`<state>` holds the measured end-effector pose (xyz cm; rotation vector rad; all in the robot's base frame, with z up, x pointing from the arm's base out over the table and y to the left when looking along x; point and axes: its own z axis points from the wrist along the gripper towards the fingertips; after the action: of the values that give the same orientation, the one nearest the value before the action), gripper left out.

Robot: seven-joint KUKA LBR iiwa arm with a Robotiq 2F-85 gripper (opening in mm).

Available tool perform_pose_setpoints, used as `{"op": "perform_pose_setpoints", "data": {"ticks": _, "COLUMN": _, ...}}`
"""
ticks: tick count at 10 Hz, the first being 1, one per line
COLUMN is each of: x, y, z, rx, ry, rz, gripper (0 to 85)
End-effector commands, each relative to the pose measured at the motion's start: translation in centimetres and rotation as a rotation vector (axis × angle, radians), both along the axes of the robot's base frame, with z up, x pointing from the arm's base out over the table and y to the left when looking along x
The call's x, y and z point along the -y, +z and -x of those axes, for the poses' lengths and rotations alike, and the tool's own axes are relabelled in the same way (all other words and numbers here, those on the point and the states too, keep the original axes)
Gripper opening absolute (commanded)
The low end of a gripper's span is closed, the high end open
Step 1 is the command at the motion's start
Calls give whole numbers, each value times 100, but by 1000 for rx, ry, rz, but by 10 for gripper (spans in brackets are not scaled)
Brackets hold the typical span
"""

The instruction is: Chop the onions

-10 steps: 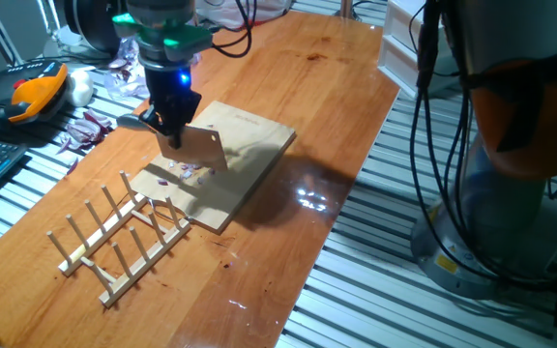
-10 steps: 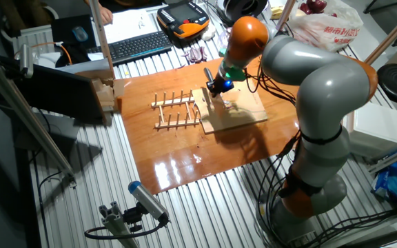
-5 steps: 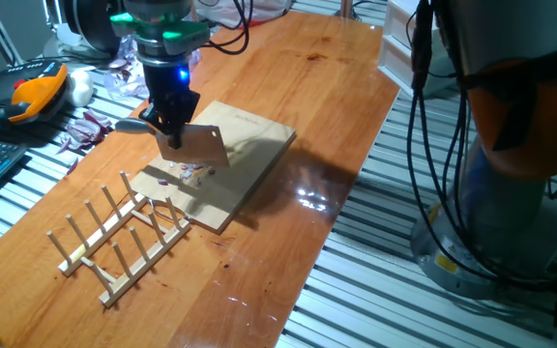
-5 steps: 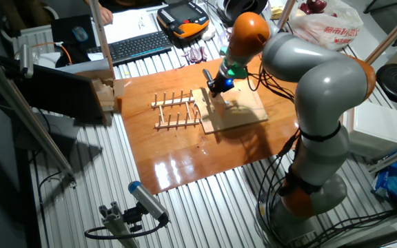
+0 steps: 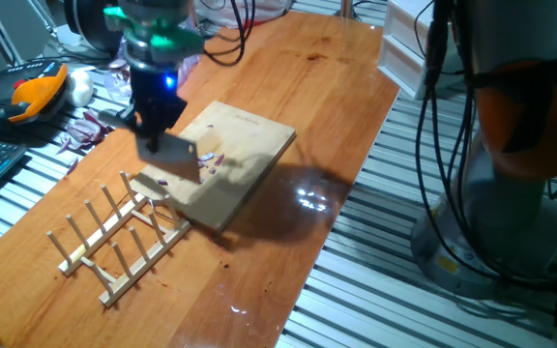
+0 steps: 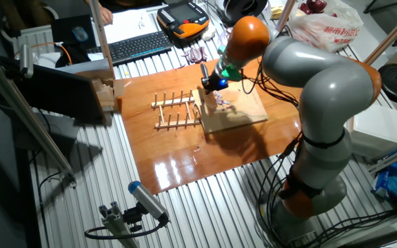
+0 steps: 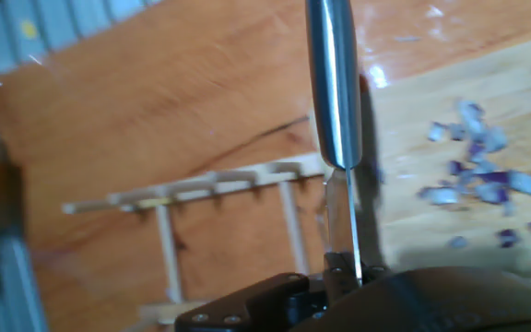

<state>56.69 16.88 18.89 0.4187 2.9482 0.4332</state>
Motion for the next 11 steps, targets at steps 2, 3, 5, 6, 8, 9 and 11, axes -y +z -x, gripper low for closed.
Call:
{"op": "perform_pose_setpoints", "data": {"ticks": 2, "x": -404, "y": -66, "z": -17, "rx": 74, "ry": -25, "rz": -28, "gripper": 0}}
{"op": "perform_pose_setpoints", "data": {"ticks": 3, "x": -428, "y": -85, "z": -19, "rx": 102, "ry": -27, "rz": -19, "gripper": 0}}
{"op": "perform_pose_setpoints", "data": {"ticks": 5, "x": -436, "y": -93, "z": -23, "rx": 136, "ry": -14, "rz": -31, "gripper": 0}}
{"op": "perform_pose_setpoints", "data": {"ticks": 6, "x": -431, "y": -115, "z": -50, "rx": 164, "ry": 6, "rz": -17, "gripper": 0}}
{"op": "perform_pose_setpoints", "data": {"ticks": 8, "x": -406, "y": -196, "z": -148, "rx": 220, "ry": 54, "rz": 29, "gripper": 0}}
{"op": "perform_pose_setpoints", "data": {"ticks": 9, "x": -413, "y": -230, "z": -178, "rx": 229, "ry": 78, "rz": 67, "gripper": 0}}
{"op": "perform_pose_setpoints", "data": {"ticks": 11, "x": -411, "y": -273, "z": -217, "rx": 172, "ry": 109, "rz": 115, "gripper": 0}}
